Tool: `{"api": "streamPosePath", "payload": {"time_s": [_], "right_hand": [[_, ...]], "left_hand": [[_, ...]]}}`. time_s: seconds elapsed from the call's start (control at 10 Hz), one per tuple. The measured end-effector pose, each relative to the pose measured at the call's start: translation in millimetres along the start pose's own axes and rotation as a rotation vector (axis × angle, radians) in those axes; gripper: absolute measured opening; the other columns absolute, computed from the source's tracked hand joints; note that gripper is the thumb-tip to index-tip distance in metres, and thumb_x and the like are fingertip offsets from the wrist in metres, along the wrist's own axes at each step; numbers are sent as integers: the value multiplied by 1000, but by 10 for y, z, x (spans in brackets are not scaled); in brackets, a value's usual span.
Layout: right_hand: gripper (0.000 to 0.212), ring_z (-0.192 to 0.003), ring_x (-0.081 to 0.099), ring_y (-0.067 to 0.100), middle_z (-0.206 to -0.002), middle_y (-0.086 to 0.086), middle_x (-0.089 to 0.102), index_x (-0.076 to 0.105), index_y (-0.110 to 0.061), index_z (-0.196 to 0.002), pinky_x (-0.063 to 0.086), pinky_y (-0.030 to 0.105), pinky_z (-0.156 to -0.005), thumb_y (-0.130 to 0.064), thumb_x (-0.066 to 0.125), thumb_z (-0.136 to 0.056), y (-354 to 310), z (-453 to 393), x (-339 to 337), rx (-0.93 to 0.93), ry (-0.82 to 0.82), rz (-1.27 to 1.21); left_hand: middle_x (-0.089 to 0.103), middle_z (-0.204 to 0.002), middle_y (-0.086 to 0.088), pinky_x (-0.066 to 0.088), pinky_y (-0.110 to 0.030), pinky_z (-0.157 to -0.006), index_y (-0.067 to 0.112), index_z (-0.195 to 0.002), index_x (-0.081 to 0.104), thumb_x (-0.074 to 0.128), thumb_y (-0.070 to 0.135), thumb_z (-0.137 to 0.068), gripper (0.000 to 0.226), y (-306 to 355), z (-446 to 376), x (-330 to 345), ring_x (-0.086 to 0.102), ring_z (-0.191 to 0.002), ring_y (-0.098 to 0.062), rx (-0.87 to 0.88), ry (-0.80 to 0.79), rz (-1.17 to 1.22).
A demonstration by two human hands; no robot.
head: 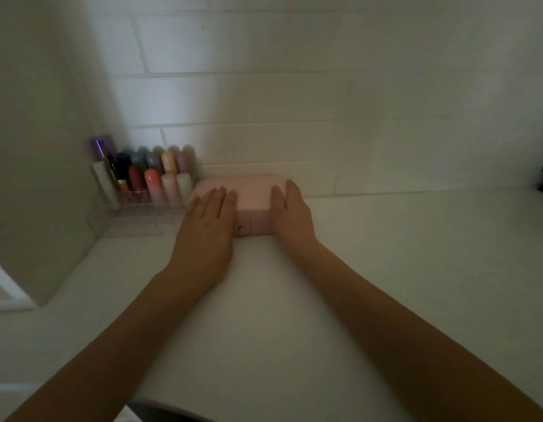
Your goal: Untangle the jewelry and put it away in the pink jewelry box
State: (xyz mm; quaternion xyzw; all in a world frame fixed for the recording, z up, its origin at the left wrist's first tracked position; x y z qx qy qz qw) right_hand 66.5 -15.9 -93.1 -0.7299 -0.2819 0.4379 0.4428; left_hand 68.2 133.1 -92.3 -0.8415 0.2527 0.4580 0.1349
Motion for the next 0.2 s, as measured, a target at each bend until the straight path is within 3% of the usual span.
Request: {"api": "streamPosePath", "payload": {"time_s": [0.1, 0.2], "right_hand": [[56, -141, 28, 21, -155, 8, 27, 19, -10, -149, 18, 19, -107, -35, 33, -102, 73, 32, -25, 8, -146, -14], [44, -126, 49, 29, -136, 16, 53, 47, 1, -134, 35, 34, -105, -26, 38, -101, 60, -119, -278, 14, -160, 33]], "left_hand": [[52, -126, -33, 35, -58, -99, -9, -127, 49, 28, 13, -79, 57, 30, 41, 57, 52, -116, -47, 40, -55, -17], [47, -136, -25, 24, -41, -111, -3, -132, 46, 27, 21, -87, 55, 3, -50, -84, 44, -128, -38, -10, -134, 115]]}}
Point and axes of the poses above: each hand's wrist, its own z-axis away from the middle knuckle, its own x-axis out of the palm, y = z × x, the point moved 5 cm from there along -z, towards the middle knuckle
